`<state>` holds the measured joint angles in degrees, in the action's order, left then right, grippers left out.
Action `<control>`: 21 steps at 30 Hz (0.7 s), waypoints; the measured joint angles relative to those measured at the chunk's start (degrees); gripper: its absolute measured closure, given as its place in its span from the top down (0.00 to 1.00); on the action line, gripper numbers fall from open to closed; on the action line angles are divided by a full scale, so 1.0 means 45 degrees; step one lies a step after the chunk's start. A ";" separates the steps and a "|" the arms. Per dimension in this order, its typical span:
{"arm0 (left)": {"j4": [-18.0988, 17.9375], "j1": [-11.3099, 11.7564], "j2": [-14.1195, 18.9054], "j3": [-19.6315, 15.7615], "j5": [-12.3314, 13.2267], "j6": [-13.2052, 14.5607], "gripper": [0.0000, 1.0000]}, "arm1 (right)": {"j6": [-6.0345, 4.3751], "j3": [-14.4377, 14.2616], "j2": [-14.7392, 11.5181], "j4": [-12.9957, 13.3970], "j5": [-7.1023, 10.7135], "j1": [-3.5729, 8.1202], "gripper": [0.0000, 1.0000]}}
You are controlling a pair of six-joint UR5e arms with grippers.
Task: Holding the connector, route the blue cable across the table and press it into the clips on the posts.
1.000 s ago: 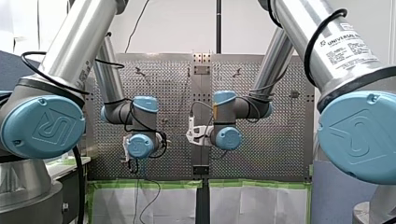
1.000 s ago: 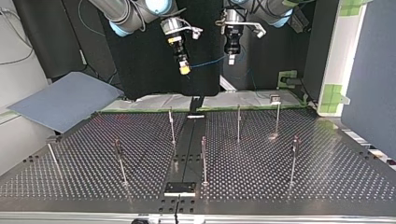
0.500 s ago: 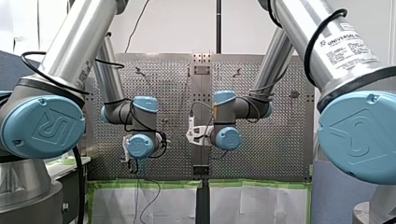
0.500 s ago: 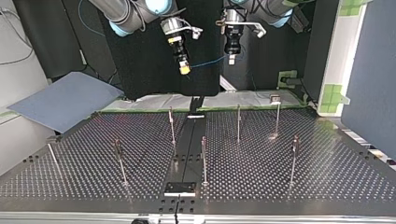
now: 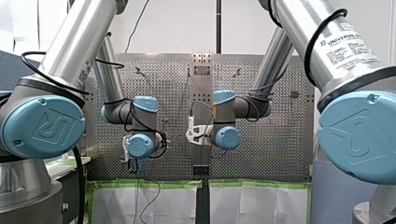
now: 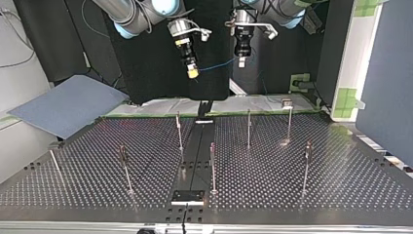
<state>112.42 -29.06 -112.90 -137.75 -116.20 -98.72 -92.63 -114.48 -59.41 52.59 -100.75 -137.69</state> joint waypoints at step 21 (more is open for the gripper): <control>0.2010 0.0827 0.1999 0.1004 -0.1659 -0.0734 0.00 | -0.0292 0.1461 -0.1971 -0.2057 0.0415 0.0195 0.00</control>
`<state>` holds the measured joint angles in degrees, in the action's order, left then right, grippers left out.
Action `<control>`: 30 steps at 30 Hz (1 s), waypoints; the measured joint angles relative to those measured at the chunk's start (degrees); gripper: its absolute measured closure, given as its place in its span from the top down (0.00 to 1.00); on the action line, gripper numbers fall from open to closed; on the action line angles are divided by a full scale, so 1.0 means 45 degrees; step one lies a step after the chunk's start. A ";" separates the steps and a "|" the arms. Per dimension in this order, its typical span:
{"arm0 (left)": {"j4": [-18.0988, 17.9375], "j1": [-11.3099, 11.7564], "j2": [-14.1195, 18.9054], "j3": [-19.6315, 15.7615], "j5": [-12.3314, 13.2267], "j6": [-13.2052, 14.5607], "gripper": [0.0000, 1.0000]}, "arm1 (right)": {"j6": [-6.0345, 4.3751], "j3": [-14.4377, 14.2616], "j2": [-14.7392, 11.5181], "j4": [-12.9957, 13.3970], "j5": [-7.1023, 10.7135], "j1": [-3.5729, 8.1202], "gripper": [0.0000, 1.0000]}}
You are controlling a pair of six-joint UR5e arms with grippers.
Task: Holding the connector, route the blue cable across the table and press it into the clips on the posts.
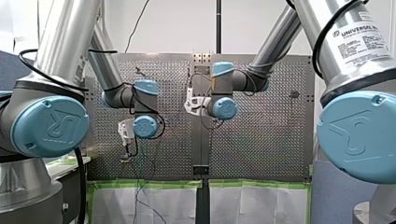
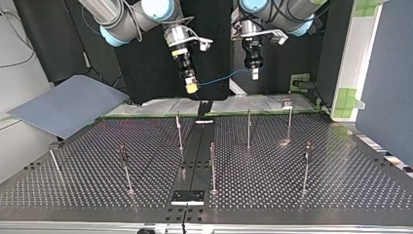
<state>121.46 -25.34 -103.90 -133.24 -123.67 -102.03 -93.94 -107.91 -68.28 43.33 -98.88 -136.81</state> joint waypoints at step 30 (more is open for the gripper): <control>0.3314 0.1920 0.3311 0.0877 0.0376 -0.0693 0.00 | -0.0052 0.2830 -0.0166 -0.3208 0.1144 -0.0203 0.00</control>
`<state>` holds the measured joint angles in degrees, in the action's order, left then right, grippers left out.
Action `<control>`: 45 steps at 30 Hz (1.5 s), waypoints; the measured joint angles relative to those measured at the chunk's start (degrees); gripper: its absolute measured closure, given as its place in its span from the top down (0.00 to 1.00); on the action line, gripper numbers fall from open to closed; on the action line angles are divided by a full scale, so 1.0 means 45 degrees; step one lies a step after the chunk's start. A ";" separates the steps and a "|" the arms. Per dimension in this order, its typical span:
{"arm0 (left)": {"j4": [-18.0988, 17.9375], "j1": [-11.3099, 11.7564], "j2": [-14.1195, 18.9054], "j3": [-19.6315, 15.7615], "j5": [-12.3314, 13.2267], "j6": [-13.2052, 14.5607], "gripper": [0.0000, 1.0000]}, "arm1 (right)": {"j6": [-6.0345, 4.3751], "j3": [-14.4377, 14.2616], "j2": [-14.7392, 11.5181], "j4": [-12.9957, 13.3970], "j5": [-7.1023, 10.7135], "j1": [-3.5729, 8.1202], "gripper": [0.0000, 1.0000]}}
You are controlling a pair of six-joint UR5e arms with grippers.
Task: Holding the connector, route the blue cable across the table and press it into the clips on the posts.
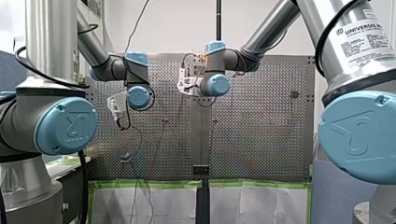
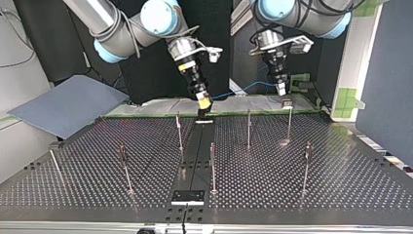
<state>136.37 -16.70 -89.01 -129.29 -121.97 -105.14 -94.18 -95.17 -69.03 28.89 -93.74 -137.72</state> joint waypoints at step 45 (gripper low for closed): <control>0.2354 0.1048 0.0927 0.2327 -0.0236 0.0507 0.00 | -0.1068 0.4851 0.2089 -0.3384 0.0116 -0.0990 0.00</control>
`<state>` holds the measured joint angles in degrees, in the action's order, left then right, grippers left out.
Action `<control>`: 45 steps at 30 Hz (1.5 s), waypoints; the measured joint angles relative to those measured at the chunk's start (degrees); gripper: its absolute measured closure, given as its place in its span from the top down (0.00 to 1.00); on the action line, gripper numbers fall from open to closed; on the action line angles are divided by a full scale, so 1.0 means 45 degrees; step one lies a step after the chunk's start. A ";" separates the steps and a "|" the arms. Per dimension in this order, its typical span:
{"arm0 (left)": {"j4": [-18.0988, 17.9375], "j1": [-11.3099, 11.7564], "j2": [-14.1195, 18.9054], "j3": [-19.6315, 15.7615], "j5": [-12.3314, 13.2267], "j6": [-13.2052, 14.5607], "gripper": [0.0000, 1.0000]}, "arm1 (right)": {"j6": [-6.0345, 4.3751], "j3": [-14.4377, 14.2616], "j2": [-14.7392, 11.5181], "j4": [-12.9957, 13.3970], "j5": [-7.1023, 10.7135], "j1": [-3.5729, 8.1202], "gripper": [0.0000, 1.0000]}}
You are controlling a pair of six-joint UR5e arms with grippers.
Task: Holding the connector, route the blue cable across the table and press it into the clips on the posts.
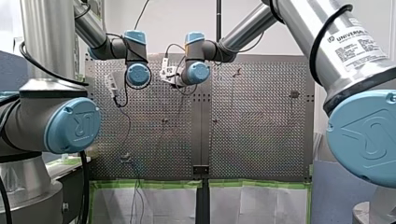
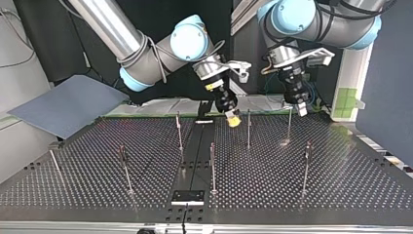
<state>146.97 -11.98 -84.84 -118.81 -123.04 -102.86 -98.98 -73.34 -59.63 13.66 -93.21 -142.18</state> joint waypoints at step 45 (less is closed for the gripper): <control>-0.0893 0.2597 -0.0933 0.0886 0.2615 -0.0104 0.00 | -0.0609 0.4599 0.1732 -0.1680 0.0665 -0.0249 0.00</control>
<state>142.95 -0.29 -89.03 -114.83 -111.27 -103.33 -101.72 -52.65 -51.83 6.11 -90.22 -143.30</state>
